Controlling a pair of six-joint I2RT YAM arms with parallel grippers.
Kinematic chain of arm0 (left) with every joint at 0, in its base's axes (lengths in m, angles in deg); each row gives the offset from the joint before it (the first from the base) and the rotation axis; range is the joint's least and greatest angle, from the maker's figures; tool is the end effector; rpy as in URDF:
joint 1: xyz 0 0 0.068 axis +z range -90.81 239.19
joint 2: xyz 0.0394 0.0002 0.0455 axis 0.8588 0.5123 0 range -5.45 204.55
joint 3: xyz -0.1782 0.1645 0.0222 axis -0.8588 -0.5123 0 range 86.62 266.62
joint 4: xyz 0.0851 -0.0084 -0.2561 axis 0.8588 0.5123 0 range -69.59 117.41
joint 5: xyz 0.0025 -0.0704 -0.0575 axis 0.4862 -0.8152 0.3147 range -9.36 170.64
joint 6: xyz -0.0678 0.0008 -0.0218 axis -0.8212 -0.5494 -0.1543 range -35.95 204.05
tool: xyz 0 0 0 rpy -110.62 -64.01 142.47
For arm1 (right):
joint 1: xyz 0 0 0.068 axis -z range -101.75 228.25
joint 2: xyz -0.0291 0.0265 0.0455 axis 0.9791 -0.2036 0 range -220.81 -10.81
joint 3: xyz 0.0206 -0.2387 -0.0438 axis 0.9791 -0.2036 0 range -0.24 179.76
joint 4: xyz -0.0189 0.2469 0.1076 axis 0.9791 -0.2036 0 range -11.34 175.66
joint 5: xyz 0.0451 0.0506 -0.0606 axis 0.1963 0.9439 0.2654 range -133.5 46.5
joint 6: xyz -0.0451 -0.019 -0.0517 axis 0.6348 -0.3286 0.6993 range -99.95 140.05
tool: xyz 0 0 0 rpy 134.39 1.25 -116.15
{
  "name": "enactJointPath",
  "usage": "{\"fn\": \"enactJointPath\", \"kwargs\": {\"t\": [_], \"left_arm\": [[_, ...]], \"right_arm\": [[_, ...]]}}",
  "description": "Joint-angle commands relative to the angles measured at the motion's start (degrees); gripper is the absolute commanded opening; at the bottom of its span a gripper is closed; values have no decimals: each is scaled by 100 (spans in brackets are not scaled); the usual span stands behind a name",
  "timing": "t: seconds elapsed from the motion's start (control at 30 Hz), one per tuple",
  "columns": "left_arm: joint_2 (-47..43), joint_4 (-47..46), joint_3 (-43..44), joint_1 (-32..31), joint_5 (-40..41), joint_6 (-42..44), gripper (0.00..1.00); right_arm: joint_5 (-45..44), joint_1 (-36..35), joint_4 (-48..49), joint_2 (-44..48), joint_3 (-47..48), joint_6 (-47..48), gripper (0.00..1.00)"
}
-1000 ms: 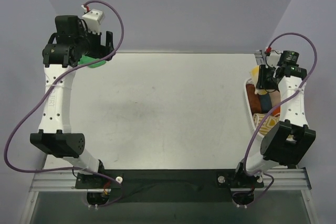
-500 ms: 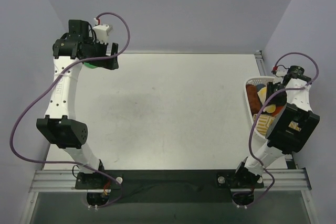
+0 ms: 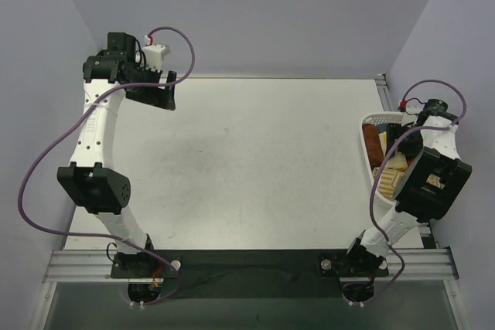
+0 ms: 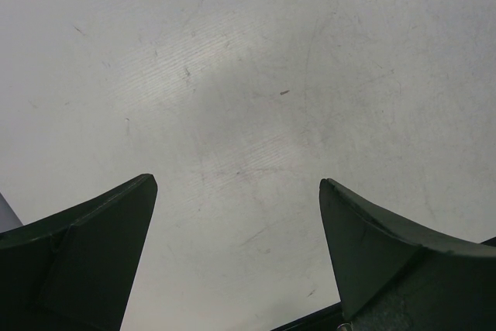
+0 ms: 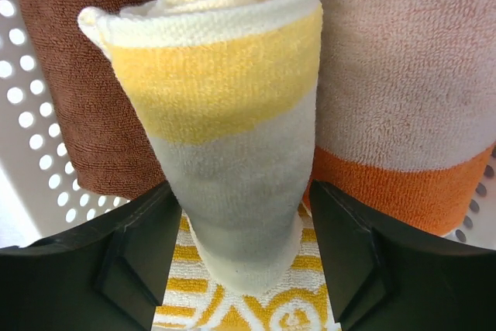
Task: Roll the towels
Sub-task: Place the rolled towel into the container, then move the towel to the center of the board
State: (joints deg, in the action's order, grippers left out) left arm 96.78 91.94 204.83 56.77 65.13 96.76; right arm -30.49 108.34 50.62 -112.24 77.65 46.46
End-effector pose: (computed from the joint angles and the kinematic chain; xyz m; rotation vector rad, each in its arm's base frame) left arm 0.3701 -0.0312 0.3619 0.4351 2.4716 -0.2704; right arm 0.3455 -0.1849 0.1842 0.0000 2.5546 -0.0835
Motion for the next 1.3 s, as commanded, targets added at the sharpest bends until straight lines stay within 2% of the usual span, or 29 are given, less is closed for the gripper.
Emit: {"fn": "enactJointPath", "kwargs": {"t": [0.0, 0.2, 0.33, 0.4, 0.5, 0.57, 0.67, 0.7, 0.8, 0.9, 1.1, 1.27], "left_arm": [[-20, 45, 131, 13, -22, 56, 97], [314, 54, 500, 118, -75, -58, 97], [840, 107, 1359, 197, 4, -32, 97], [1087, 63, 1730, 389, 30, 3, 98], [1937, -112, 2529, 409, 706, 73, 97], [2264, -244, 2977, 408, 1056, 415, 97], [2652, -980, 2823, 408, 1548, 1030, 97], [2774, -1496, 2717, 409, 1768, 1197, 97], [3090, -2440, 2382, 391, 2235, 2023, 97], [3581, -3108, 2416, 408, 2718, 2988, 97], [4180, -4295, 2066, 461, 2974, 4142, 97], [4559, -4375, 2004, 645, 2588, 4889, 97]], "right_arm": [[-10, 50, -134, 290, -2, -5, 67], [218, 50, -564, 633, 314, -57, 76], [535, 15, -994, 1001, 700, -206, 94], [746, -29, -1144, 1220, 824, -224, 96], [825, -178, -1399, 1537, 974, -172, 99], [852, -327, -1504, 1713, 1079, -41, 100], [808, -660, -1654, 2065, 1106, 179, 100], [721, -758, -1698, 2231, 1080, 223, 100], [553, -1171, -1760, 2539, 983, 312, 100], [343, -1513, -1795, 2741, 965, 285, 100], [-238, -2024, -1795, 2866, 1000, 330, 100], [-413, -2095, -1830, 2681, 1229, 83, 100]]}}
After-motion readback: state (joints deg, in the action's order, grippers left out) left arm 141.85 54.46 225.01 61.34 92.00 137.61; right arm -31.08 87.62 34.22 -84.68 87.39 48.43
